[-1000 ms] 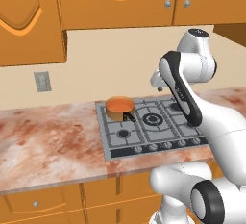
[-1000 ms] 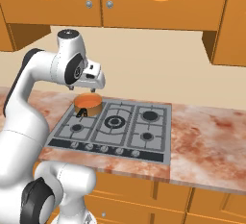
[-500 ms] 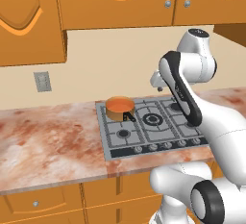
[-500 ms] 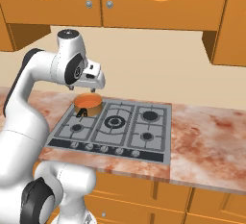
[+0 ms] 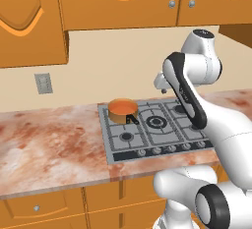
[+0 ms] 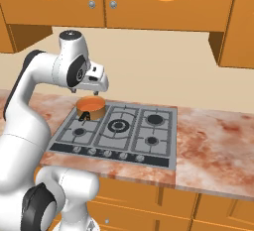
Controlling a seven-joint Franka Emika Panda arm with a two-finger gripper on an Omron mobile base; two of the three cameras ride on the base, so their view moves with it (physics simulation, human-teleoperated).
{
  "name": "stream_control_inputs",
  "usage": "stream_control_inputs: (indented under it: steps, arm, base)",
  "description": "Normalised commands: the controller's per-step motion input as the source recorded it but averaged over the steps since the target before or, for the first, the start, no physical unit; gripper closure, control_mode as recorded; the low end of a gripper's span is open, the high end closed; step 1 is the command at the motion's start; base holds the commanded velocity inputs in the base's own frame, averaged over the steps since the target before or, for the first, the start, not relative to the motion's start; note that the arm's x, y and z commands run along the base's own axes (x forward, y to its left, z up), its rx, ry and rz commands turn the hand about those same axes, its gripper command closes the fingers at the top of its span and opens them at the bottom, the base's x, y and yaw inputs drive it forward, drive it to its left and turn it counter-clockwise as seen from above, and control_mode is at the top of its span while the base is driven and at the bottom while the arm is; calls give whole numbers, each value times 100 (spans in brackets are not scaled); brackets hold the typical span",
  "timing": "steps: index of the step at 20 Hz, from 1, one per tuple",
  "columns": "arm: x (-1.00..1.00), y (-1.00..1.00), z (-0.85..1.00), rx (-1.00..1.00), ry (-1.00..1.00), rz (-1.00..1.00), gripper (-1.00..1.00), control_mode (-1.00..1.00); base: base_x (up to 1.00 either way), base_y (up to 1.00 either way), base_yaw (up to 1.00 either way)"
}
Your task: Wait until the marinara sauce is simmered to a deep red color and then turn off the stove.
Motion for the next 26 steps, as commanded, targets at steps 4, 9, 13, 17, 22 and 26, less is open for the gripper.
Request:
stream_control_inputs:
  steps: [4, 9, 13, 17, 22, 26]
  arm:
    - [0, 0, 0, 0, 0, 0, -100, -100]
    - [0, 0, 0, 0, 0, 0, -100, -100]
    - [0, 0, 0, 0, 0, 0, -100, -100]
    - [0, 0, 0, 0, 0, 0, -100, -100]
    - [0, 0, 0, 0, 0, 0, -100, -100]
    - [0, 0, 0, 0, 0, 0, -100, -100]
  base:
    - [0, 0, 0]
    - [0, 0, 0]
    - [0, 0, 0]
    - [0, 0, 0]
    - [0, 0, 0]
    - [0, 0, 0]
